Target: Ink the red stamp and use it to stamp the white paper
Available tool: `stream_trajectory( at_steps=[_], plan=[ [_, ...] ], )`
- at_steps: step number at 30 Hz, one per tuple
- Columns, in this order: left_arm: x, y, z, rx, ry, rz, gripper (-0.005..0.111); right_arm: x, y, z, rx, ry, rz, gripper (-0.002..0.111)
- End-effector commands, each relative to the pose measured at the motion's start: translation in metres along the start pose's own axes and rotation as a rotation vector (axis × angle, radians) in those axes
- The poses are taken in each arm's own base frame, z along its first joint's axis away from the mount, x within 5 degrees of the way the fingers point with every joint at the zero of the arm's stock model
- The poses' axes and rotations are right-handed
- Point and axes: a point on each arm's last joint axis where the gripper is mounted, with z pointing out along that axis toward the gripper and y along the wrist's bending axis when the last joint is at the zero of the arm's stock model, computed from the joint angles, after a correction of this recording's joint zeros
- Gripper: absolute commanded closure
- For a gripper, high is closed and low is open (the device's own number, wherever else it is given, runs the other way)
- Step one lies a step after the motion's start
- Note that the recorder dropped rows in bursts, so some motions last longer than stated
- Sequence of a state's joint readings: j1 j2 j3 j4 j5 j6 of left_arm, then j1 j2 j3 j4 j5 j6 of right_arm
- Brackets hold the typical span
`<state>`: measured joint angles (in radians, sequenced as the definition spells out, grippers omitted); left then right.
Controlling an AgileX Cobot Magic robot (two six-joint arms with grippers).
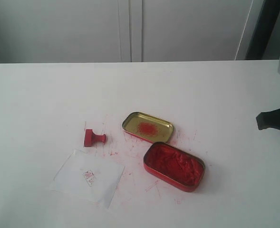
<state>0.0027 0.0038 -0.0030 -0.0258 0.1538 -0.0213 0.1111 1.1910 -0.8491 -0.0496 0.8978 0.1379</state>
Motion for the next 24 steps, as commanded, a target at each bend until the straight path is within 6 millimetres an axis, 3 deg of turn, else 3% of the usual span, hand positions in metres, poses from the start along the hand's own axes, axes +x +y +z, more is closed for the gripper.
stream_trajectory(
  at_steps=[1, 11, 21, 24],
  plan=[
    [0.0, 0.0, 0.0, 0.002, -0.004, 0.001, 0.107, 0.009, -0.003, -0.014, -0.003, -0.094, 0.006, 0.108],
    [0.0, 0.0, 0.0, 0.002, -0.004, 0.001, 0.107, 0.043, -0.007, -0.037, -0.027, -0.298, 0.008, 0.108],
    [0.0, 0.0, 0.0, 0.002, -0.004, 0.001, 0.107, 0.088, -0.011, -0.049, -0.061, -0.588, 0.009, 0.108],
    [0.0, 0.0, 0.0, 0.002, -0.004, 0.001, 0.107, 0.1, -0.013, -0.062, -0.068, -0.712, 0.001, 0.108]
  ],
)
